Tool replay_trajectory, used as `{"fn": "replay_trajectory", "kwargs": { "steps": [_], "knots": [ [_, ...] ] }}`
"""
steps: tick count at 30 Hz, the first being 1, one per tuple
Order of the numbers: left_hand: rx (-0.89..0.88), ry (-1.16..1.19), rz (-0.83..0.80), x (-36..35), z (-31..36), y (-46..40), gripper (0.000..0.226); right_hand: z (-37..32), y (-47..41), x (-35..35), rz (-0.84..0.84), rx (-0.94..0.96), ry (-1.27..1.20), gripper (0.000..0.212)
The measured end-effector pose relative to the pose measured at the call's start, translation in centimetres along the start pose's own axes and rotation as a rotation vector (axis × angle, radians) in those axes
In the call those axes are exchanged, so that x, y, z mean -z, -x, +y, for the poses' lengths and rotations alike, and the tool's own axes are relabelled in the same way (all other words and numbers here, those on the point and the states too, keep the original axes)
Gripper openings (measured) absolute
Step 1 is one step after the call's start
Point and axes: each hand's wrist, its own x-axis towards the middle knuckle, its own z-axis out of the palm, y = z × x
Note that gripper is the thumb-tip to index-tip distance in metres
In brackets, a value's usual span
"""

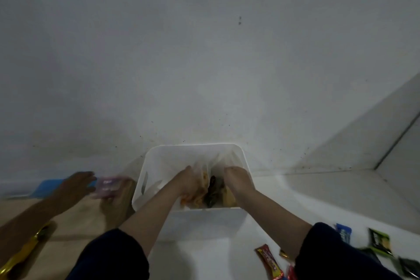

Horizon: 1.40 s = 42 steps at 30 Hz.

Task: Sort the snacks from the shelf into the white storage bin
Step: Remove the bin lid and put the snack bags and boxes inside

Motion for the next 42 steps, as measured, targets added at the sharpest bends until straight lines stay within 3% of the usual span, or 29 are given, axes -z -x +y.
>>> {"fn": "replay_trajectory", "kwargs": {
  "steps": [4,8,12,16,23,26,31,33,36,39,42],
  "knots": [
    [-0.054,0.107,0.114,0.0,4.1,4.3,0.09,0.6,3.3,3.0,0.059,0.056,-0.032,0.024],
    [-0.17,0.197,0.24,-2.4,8.7,8.3,0.074,3.3,6.1,6.9,0.143,0.11,-0.052,0.032],
    [-0.281,0.249,0.321,-7.2,12.7,11.2,0.056,7.7,8.6,12.0,0.225,0.049,-0.063,0.037],
    [-0.335,0.287,0.237,-13.2,16.5,13.6,0.049,13.0,10.8,18.1,0.33,-0.009,-0.079,0.037],
    [-0.291,0.271,-0.005,-25.4,24.5,15.7,0.047,22.0,13.5,31.1,0.469,-0.101,-0.035,0.012],
    [-0.259,0.222,-0.108,-31.0,29.0,16.7,0.049,25.1,14.6,37.3,0.545,-0.149,-0.031,0.033],
    [-0.149,0.207,-0.228,-39.6,35.9,17.7,0.046,30.2,15.3,47.4,0.799,-0.202,0.095,0.039],
    [-0.101,0.208,-0.268,-42.6,38.1,17.7,0.063,32.0,15.5,51.0,0.891,-0.288,0.137,0.043],
    [-0.004,0.247,-0.305,-46.2,40.6,17.7,0.076,34.8,15.6,55.2,0.903,-0.435,0.156,0.05],
    [0.102,0.179,-0.258,-48.7,42.0,17.2,0.075,37.4,15.0,57.7,0.857,-0.518,0.129,0.058],
    [0.121,0.068,-0.17,-49.7,42.6,16.8,0.066,39.5,14.1,58.6,0.777,-0.544,0.123,0.051]
  ]
}}
